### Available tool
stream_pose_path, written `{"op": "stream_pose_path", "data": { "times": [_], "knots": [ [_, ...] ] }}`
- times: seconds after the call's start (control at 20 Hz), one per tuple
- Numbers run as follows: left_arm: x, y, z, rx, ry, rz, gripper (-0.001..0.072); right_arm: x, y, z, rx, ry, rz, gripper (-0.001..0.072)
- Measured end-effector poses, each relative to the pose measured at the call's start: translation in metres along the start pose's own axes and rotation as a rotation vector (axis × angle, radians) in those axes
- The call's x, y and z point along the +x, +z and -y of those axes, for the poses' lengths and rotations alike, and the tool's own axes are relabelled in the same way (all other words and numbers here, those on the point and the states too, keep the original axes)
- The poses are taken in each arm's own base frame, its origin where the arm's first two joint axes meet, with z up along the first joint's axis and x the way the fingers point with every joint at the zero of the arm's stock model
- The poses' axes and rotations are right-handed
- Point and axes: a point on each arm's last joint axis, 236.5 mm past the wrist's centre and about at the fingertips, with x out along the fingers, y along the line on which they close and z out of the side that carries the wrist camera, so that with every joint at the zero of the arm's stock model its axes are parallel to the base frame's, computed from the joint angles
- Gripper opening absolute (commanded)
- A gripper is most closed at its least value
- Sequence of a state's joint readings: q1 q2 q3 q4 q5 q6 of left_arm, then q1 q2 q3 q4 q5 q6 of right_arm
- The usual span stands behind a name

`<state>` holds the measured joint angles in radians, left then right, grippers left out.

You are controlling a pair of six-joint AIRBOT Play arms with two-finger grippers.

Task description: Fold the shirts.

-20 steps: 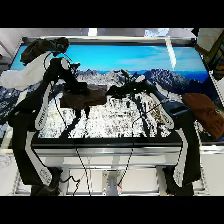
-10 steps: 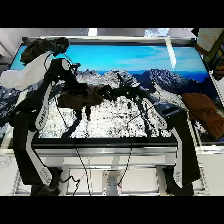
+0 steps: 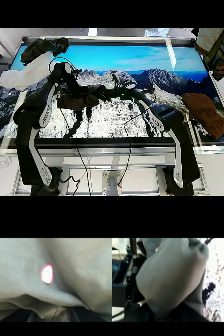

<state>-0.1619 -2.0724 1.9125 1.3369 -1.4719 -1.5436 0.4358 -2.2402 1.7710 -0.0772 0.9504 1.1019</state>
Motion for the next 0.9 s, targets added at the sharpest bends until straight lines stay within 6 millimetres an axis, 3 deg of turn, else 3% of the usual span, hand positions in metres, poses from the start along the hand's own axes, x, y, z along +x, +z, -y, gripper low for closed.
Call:
{"op": "stream_pose_path", "data": {
  "times": [0.2, 0.4, 0.6, 0.9],
  "knots": [
    [0.002, 0.004, 0.003, -0.003, -0.014, 0.012, 0.0439, 0.006, -0.004, -0.003, -0.045, -0.007, -0.006, 0.0027],
    [-0.014, 0.023, 0.009, 0.037, -0.023, 0.089, 0.0339, -0.013, 0.024, -0.012, -0.103, -0.003, 0.042, 0.0025],
    [-0.066, 0.037, 0.007, 0.114, 0.044, 0.197, 0.034, -0.059, 0.071, -0.02, -0.146, -0.03, 0.125, 0.0025],
    [-0.171, 0.045, 0.009, 0.183, 0.157, 0.434, 0.034, -0.145, 0.123, -0.029, -0.222, -0.11, 0.21, 0.0025]
  ]
}}
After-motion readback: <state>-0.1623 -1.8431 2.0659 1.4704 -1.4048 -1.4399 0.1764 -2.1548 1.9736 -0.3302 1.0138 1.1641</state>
